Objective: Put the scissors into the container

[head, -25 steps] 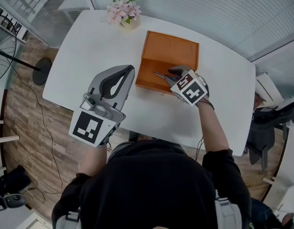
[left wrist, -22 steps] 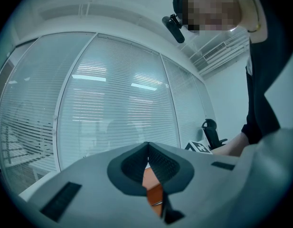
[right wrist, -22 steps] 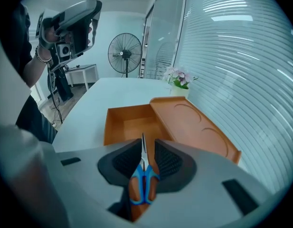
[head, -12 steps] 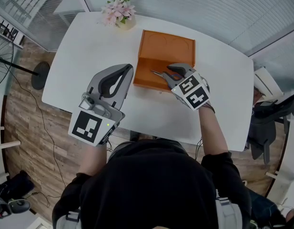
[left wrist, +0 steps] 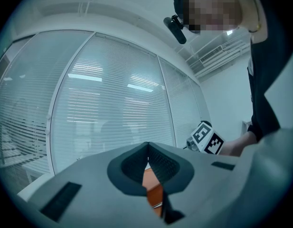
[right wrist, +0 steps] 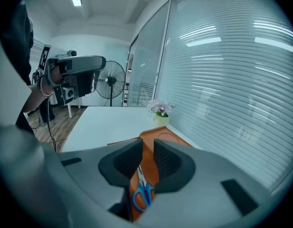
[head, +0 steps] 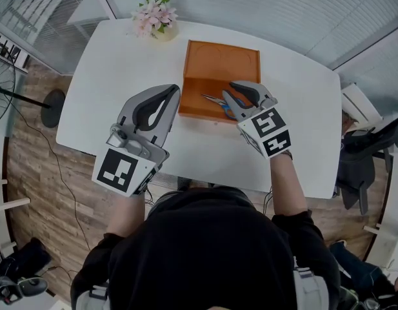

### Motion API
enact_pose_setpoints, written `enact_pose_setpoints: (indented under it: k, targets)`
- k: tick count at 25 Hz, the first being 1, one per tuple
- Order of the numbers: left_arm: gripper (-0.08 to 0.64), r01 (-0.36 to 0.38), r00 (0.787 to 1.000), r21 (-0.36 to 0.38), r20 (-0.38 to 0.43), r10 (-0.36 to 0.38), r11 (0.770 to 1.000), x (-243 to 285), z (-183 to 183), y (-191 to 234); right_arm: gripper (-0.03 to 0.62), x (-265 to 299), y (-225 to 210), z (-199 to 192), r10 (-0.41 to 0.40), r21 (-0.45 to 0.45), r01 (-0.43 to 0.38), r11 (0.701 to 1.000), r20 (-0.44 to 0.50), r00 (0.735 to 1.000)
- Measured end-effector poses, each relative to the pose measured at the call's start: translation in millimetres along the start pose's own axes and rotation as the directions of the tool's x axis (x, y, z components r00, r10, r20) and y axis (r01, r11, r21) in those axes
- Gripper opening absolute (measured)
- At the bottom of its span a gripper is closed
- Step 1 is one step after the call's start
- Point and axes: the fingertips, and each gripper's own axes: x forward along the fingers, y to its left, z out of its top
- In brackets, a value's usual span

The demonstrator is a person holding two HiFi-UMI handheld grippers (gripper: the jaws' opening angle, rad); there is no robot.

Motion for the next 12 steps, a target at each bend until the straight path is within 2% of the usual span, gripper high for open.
enact_pose_setpoints:
  k: [12]
  targets:
    - [0.012, 0.038, 0.999, -0.001, -0.010, -0.038, 0.999, 1.4, -5.8, -2.3, 0.074, -35.1, -7.9, 28.1, -0.109, 0.061, 0.102, 0.993, 0.123, 0.986]
